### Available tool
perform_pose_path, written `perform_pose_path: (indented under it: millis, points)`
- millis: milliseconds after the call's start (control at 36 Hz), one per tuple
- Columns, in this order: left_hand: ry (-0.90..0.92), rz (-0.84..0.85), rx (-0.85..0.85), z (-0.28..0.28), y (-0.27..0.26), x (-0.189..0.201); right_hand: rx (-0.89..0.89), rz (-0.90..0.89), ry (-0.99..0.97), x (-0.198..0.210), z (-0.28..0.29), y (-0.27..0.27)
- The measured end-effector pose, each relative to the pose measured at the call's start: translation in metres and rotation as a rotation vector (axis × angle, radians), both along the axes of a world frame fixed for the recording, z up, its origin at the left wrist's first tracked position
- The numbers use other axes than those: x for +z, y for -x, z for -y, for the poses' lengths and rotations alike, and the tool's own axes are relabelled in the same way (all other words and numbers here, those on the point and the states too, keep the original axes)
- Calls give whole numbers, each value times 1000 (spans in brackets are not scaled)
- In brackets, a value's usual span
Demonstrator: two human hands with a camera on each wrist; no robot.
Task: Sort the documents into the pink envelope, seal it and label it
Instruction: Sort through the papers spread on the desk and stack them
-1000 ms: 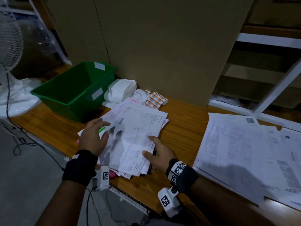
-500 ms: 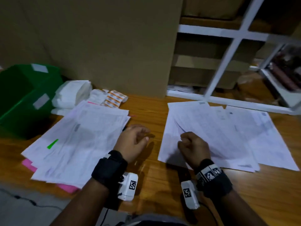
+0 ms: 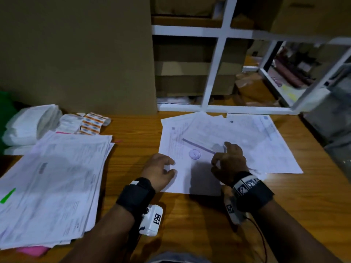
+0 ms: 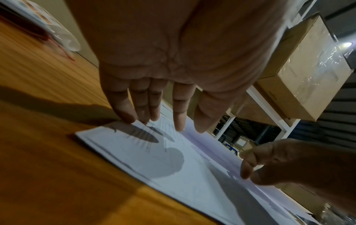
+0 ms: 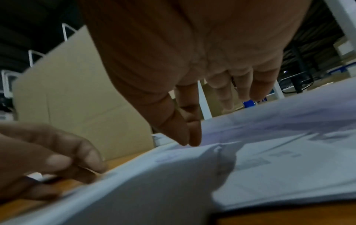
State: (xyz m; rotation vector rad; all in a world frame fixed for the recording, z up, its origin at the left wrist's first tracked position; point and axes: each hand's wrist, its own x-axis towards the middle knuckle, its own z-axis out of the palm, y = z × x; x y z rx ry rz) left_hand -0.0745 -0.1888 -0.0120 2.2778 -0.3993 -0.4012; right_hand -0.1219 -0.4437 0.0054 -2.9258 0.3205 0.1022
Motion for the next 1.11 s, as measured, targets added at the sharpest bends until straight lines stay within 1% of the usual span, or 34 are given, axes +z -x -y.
perform_pose_path:
  millis: [56,139,194,278,306,361,389,417,500,555,611,667,722,778,889,1000,1055,1111]
  points:
    - [15,7,59,-1,0,-5,1,-92,79,-4,8,-9]
    - [15,13,122,-3,-1,-8,-31,-195,60,-6,14,-18]
    - [16,33,133,-5,-1,-7,-50,-168,47,-7,13,-19]
    - [59,70,162,-6,-2,-5,2,-116,124,-7,2,-15]
    - [72,82,170,-7,-2,-5,19,-106,115,-7,-4,-14]
    - [83,113,172,-6,-3,-3,79,-103,28,-5,-20,-11]
    - [106,99,178,-5,-3,-1,118,-113,-40,-4,-29,-10]
    - [152,50,190,-4,-1,2,159,-132,-112,-2,-40,-9]
    - [395,-168,237,0,4,11,266,-140,-277,5,-73,-3]
    - [440,-195,253,1,6,14,375,-73,-349,9,-94,3]
    - [448,-154,257,-1,4,12,473,-48,-405,11,-108,7]
    - [456,-118,244,-5,1,6,529,-75,-402,11,-116,11]
    - [399,-81,251,-11,-1,1,577,-101,-391,7,-119,16]
    - [320,-69,298,-15,0,3,624,-116,-387,4,-118,22]
    - [255,-67,341,-13,7,9,611,-153,-355,5,-110,32]
    - [266,-52,379,-12,11,10,616,-130,-290,3,-99,43]
    - [280,-48,399,-12,11,11,603,-95,-312,1,-95,46]
    - [270,-42,413,-12,11,12,538,-105,-359,0,-90,47]
